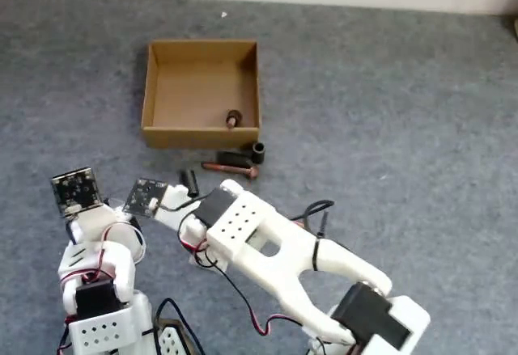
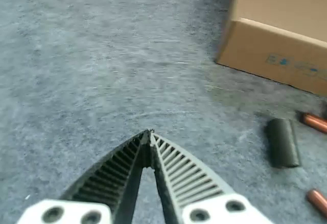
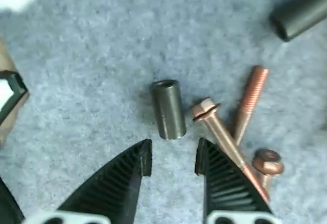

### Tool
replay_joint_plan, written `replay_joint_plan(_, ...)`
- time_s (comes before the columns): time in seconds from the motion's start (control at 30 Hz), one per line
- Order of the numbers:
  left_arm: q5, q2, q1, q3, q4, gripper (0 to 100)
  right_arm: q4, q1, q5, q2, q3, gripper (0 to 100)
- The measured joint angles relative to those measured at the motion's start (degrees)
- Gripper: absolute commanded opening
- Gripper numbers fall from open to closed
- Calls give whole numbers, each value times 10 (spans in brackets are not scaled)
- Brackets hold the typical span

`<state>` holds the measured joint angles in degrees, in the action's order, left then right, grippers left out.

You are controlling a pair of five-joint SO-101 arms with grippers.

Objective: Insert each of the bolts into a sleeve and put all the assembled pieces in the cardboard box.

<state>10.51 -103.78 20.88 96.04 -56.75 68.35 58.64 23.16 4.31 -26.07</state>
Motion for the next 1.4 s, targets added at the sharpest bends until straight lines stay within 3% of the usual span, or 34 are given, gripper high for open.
replay_joint_plan(0.13, 0, 0, 27, 0, 0, 6, -18, 2, 0, -34, 0, 139)
replay_joint_plan(0.73, 0, 0, 36, 1, 0, 6, -101, 15, -2, -119, 2, 134)
replay_joint_plan(0.9, 0, 1, 36, 1, 0, 6, -99, 15, -1, -120, 3, 5)
replay_joint_plan(0.97, 0, 1, 36, 1, 0, 6, -88, 15, -1, -116, 6, 10)
replay_joint_plan(1.17, 0, 0, 33, 1, 0, 6, -21, -3, -1, -50, 5, 4)
replay_joint_plan(1.4, 0, 0, 33, 1, 0, 6, 57, -92, -1, 142, 5, 4)
